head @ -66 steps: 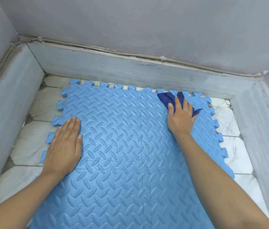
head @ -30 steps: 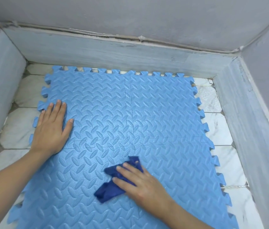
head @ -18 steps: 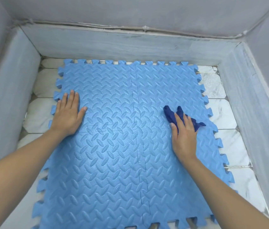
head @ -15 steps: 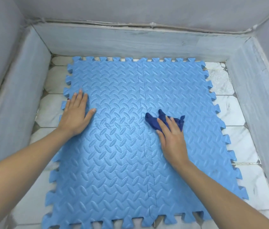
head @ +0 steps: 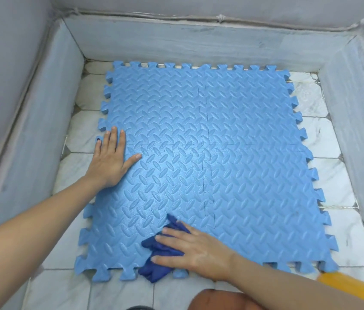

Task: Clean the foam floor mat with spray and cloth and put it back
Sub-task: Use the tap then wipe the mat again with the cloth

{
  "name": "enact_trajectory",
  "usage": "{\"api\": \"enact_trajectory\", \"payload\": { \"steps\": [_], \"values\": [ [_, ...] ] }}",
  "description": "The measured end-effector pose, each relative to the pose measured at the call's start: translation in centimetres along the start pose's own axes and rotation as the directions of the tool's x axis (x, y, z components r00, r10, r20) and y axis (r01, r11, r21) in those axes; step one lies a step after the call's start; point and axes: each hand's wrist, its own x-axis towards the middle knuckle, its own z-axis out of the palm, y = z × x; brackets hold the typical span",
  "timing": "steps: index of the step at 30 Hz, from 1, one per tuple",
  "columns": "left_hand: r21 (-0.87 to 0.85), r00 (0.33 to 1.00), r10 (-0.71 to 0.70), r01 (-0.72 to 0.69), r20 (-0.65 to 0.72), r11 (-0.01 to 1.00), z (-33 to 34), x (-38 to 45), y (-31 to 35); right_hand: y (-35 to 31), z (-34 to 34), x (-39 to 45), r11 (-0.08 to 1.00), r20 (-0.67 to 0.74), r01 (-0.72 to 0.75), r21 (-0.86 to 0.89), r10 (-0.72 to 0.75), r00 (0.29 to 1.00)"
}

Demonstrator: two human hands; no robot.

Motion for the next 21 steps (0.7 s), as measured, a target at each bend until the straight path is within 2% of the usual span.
{"api": "enact_trajectory", "payload": {
  "steps": [3,5,6,8,10,11,12,13,17,21],
  "values": [
    [-0.001,0.999,0.012,-0.013,-0.03,1.0,0.2,0.1,-0.1,3.6,-2.0,-4.8,0.979,0.009,-0.199,-0.038,0.199,0.98],
    [0.007,0.999,0.012,-0.012,-0.038,1.0,0.2,0.1,0.0,6.7,-3.7,-7.1,0.906,-0.071,-0.419,-0.053,0.415,0.907],
    [0.013,0.999,0.012,-0.012,-0.037,1.0,0.2,0.2,0.0,8.2,-4.5,-7.8,0.839,-0.139,-0.543,-0.031,0.534,0.834],
    [0.021,0.999,0.012,-0.012,-0.034,1.0,0.1,0.3,0.1,11.1,-5.8,-8.3,0.649,-0.263,-0.758,0.059,0.743,0.616],
    [0.024,1.0,0.003,-0.002,-0.024,1.0,0.0,0.4,0.1,13.3,-6.3,-7.2,0.464,-0.319,-0.872,0.158,0.859,0.399],
    [0.025,1.0,-0.004,0.004,-0.015,1.0,-0.1,0.4,0.1,14.2,-6.2,-6.0,0.404,-0.329,-0.895,0.191,0.885,0.329],
    [0.031,1.0,-0.008,0.008,-0.006,0.999,-0.2,0.4,0.2,14.7,-6.2,-4.7,0.374,-0.331,-0.903,0.212,0.897,0.293],
    [0.035,1.0,-0.013,0.013,0.005,0.999,-0.3,0.4,0.2,15.0,-6.1,-3.4,0.384,-0.328,-0.899,0.21,0.894,0.305],
    [0.048,0.998,-0.025,0.022,0.05,0.999,-0.7,0.6,0.3,12.7,-5.4,0.2,0.636,-0.261,-0.763,0.119,0.761,0.594],
    [0.061,0.997,-0.036,0.032,0.071,0.998,-0.9,0.8,0.2,5.9,-3.9,-1.4,0.793,-0.151,-0.596,0.125,0.609,0.779]
  ]
}}
